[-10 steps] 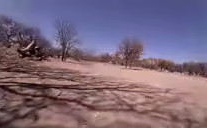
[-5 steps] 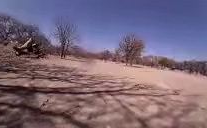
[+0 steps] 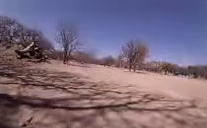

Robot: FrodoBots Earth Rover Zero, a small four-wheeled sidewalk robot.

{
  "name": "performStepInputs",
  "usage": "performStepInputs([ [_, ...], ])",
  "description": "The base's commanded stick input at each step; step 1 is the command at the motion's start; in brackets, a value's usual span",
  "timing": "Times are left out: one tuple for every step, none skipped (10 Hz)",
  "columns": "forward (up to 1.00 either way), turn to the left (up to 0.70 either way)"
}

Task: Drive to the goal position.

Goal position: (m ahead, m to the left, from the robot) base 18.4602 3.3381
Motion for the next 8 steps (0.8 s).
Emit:
performStepInputs([
  [1.0,0.0],
  [1.0,0.0],
  [1.0,0.0],
  [1.0,0.0],
  [1.0,0.0],
  [1.0,0.0],
  [1.0,0.0],
  [1.0,0.0],
])
